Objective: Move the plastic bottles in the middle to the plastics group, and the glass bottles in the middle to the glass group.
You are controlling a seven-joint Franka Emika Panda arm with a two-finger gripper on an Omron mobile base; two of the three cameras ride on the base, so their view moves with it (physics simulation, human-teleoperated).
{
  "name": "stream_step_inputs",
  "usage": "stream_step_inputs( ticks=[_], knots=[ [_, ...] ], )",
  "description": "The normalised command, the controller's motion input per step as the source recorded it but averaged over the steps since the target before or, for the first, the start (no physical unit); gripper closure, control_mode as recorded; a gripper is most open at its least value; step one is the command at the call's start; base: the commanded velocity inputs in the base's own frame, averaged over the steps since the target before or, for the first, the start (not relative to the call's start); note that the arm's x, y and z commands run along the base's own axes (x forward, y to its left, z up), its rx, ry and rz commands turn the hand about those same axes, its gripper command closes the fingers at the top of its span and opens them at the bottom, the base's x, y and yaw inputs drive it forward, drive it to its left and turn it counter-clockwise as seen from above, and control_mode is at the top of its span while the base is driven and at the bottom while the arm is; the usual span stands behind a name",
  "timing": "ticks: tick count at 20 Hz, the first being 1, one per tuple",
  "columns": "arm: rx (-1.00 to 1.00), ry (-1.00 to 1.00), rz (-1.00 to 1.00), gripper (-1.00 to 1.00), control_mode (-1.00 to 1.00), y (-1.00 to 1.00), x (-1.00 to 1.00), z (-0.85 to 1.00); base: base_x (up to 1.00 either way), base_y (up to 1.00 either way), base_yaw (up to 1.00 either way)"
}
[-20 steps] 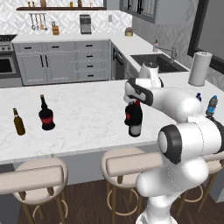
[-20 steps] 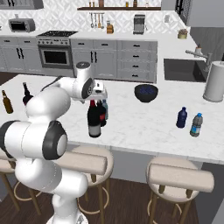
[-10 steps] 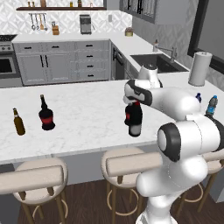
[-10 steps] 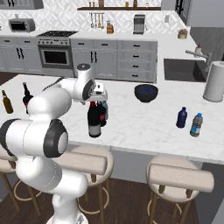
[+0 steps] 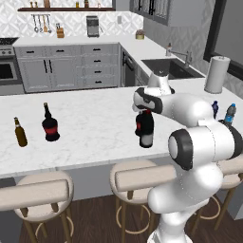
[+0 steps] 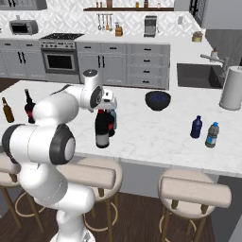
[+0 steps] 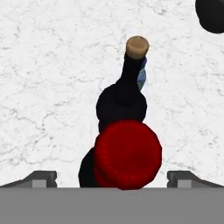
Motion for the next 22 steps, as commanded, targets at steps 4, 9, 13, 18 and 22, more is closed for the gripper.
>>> stream_step_inputs(
  ticks=[4, 9, 13, 18, 22],
  knots=[
    [0.0, -0.01, -0.05, -1.0, -1.0, 0.0, 0.09, -0.01, 0.0, 0.0, 0.0],
    [0.0, -0.04, -0.05, -1.0, -1.0, 0.0, 0.01, 0.0, 0.0, 0.0, 0.0],
    [0.0, 0.0, -0.1, -1.0, -1.0, 0.0, 0.0, 0.0, 0.0, 0.0, 0.0],
    [0.0, 0.0, -0.09, -1.0, -1.0, 0.0, 0.05, -0.01, 0.0, 0.0, 0.0],
    [0.0, 0.0, -0.07, 1.0, -1.0, 0.0, 0.08, -0.02, 0.0, 0.0, 0.0]
  ],
)
